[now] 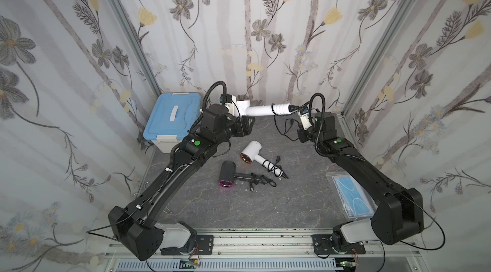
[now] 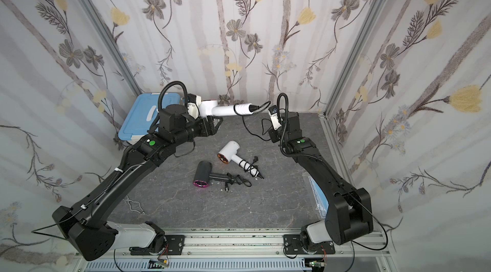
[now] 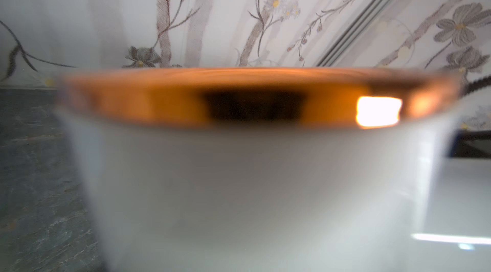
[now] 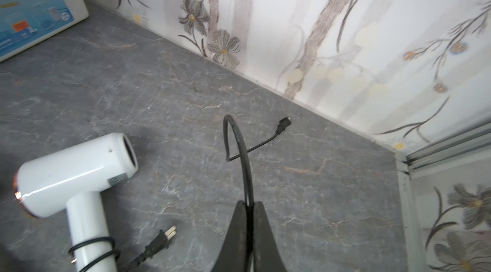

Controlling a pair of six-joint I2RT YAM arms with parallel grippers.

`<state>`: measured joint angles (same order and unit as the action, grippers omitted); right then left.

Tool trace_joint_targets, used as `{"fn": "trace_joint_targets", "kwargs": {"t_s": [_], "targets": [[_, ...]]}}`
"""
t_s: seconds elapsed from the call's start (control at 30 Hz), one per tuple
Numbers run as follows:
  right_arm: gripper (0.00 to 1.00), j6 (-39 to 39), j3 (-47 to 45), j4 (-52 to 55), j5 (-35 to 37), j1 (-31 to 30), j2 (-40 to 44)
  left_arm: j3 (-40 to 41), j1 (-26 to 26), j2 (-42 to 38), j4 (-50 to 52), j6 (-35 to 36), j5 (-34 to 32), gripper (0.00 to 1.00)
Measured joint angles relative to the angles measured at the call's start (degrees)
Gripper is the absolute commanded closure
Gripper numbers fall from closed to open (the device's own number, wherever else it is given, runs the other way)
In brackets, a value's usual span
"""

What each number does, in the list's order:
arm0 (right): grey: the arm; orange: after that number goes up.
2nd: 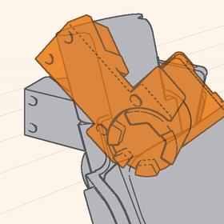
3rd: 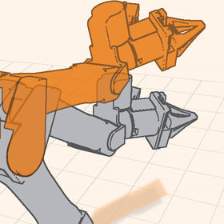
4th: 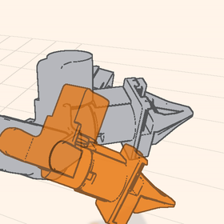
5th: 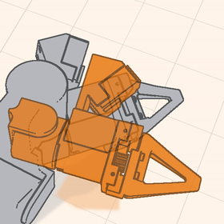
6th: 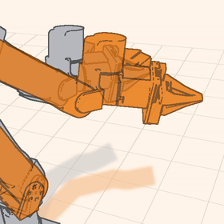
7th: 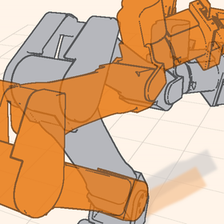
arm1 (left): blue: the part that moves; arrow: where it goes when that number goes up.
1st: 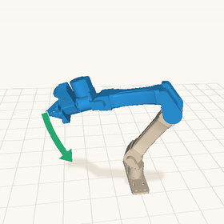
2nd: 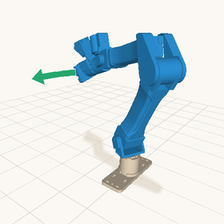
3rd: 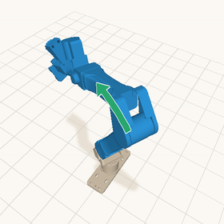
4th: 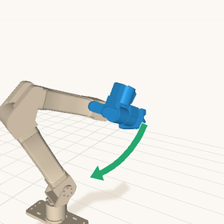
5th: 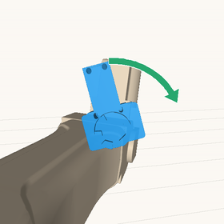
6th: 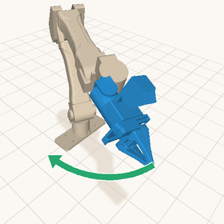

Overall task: Wrap the cord around the hair dryer
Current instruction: Wrap the power cord around the hair dryer.

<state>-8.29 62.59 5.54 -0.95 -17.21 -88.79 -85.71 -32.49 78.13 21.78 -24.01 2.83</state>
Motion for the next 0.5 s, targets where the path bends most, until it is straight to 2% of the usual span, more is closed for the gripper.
{"fn": "trace_joint_targets", "kwargs": {"t_s": [0.17, 0.27, 0.33, 0.4, 0.43, 0.5], "targets": [[1.00, 4.61, -10.01, -5.22, -8.35, 2.19, 5.27, -14.16, -0.26, 5.44, 7.87, 0.26, -7.19, 1.00], [0.64, 5.99, -12.83, -7.98, -13.40, 3.39, 8.17, -22.49, -1.25, 7.61, 13.75, 2.23, -9.62, 1.00], [0.48, 6.12, -13.55, -8.83, -16.17, 3.93, 9.62, -28.30, -1.79, 9.25, 17.27, 2.97, -10.19, 1.00], [0.41, 5.92, -13.75, -9.07, -18.08, 4.39, 10.38, -32.85, -2.16, 10.80, 19.71, 3.48, -10.34, 1.00], [0.35, 5.42, -13.81, -9.29, -18.80, 4.76, 10.73, -35.15, -2.54, 11.82, 21.11, 4.00, -10.36, 1.00], [0.32, 5.25, -13.99, -9.81, -19.50, 5.60, 11.34, -39.47, -3.45, 14.27, 23.93, 4.52, -10.71, 1.00]]}}
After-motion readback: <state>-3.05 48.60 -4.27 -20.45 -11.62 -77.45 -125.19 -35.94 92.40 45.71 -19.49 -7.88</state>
